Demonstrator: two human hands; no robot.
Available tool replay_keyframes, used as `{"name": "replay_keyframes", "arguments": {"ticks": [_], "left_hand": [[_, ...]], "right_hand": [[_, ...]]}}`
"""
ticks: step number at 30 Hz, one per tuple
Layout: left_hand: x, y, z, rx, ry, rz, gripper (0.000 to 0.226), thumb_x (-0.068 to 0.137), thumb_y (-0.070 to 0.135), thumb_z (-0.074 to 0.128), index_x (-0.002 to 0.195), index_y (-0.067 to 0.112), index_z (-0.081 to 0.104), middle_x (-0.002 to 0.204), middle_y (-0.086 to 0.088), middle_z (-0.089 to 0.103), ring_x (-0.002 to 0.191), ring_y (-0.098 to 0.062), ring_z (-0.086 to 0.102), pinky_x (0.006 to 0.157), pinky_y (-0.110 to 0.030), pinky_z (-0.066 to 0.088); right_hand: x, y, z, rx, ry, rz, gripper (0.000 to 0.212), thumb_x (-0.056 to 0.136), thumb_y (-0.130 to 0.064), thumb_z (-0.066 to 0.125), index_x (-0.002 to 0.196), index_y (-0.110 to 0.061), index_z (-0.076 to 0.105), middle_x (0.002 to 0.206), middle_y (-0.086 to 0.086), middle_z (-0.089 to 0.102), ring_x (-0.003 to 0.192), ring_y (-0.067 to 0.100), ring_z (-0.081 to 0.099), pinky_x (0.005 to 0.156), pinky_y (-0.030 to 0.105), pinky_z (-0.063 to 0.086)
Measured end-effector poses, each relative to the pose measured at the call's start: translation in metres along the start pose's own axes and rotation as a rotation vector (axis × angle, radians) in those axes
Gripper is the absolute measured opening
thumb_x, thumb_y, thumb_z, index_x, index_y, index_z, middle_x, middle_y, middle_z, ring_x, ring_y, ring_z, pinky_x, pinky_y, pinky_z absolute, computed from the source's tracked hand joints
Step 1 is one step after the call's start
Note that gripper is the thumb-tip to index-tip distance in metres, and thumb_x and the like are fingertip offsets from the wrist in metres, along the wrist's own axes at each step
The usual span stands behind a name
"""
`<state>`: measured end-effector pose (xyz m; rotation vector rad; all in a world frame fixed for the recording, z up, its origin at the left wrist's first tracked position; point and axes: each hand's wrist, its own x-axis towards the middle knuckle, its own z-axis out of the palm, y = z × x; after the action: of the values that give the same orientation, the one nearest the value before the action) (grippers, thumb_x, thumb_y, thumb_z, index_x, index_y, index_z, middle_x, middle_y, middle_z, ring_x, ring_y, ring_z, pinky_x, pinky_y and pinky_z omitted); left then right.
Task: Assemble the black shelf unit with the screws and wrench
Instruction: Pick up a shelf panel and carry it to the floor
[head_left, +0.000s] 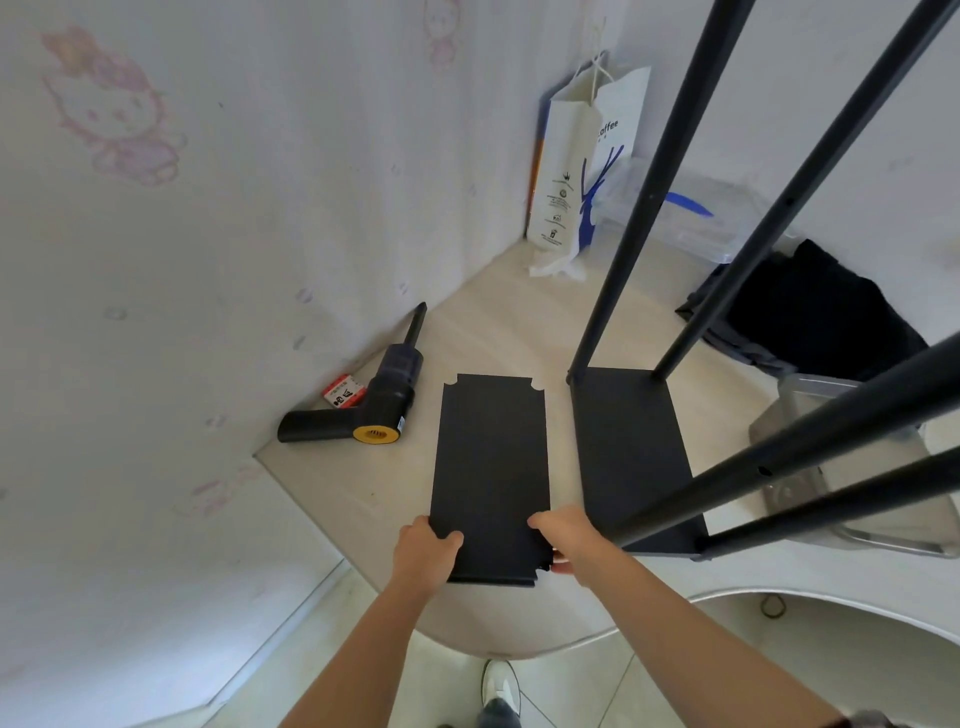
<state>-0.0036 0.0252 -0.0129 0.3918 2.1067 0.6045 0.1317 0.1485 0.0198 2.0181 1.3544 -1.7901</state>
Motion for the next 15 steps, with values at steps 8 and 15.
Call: {"name": "replay_keyframes", "arguments": {"ticks": [8, 15], "left_hand": [[0.002, 0.011, -0.004, -0.174, 0.016, -0.064, 0.031, 0.101, 0.036, 0.054, 0.119, 0.011, 0.048, 0.119, -0.010, 0.055, 0.102, -0.025, 0.058, 0.067, -0.029, 0.049], [0.003, 0.022, -0.016, -0.365, 0.022, -0.139, 0.027, 0.103, 0.044, 0.048, 0.106, 0.017, 0.046, 0.108, -0.006, 0.057, 0.097, -0.022, 0.059, 0.077, -0.042, 0.060]], "right_hand": [[-0.004, -0.006, -0.005, 0.151, -0.053, 0.059, 0.025, 0.093, -0.019, 0.062, 0.109, -0.011, 0.045, 0.104, 0.007, 0.055, 0.096, 0.025, 0.056, 0.090, 0.042, 0.047], [0.002, -0.006, -0.018, 0.175, -0.050, 0.055, 0.041, 0.098, -0.031, 0.059, 0.130, -0.010, 0.041, 0.122, 0.014, 0.055, 0.109, 0.034, 0.057, 0.093, 0.053, 0.052]]}}
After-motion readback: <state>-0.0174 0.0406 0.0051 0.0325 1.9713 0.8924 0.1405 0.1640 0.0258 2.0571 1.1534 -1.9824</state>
